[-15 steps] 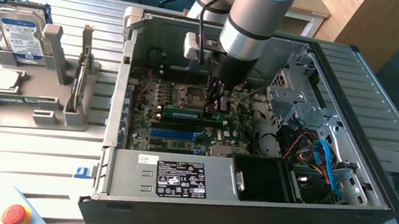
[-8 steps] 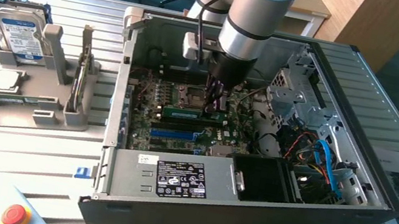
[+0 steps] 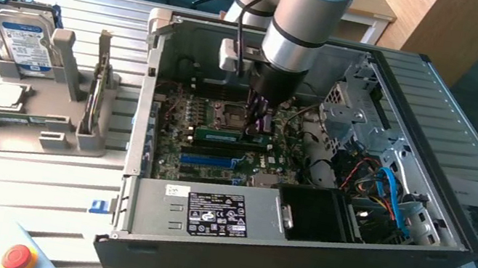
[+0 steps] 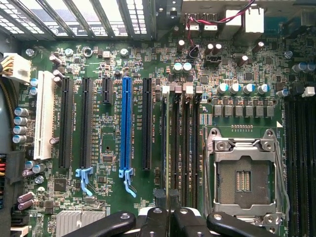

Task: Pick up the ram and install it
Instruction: 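Insert the ram into the slot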

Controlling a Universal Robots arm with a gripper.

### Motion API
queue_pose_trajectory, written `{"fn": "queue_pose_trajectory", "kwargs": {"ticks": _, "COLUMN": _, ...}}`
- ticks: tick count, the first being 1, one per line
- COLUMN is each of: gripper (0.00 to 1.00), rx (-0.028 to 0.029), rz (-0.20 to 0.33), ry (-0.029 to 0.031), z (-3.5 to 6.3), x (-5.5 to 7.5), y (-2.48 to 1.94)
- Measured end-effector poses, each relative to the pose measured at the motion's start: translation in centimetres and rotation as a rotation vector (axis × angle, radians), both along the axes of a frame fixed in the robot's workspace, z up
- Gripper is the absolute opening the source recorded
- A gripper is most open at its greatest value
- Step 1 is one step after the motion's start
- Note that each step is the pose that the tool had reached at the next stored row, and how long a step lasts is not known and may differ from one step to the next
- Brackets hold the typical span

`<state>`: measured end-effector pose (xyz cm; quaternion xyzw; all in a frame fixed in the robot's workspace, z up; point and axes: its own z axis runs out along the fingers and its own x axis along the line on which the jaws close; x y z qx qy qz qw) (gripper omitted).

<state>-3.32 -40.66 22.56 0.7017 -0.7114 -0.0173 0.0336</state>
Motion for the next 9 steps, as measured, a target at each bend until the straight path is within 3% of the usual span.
{"fn": "queue_pose_trajectory", "kwargs": {"ticks": 9, "gripper": 0.12, "rx": 0.0000, "rz": 0.000, "ry": -0.0003, "z": -0.09, "x": 0.03, "y": 0.00}}
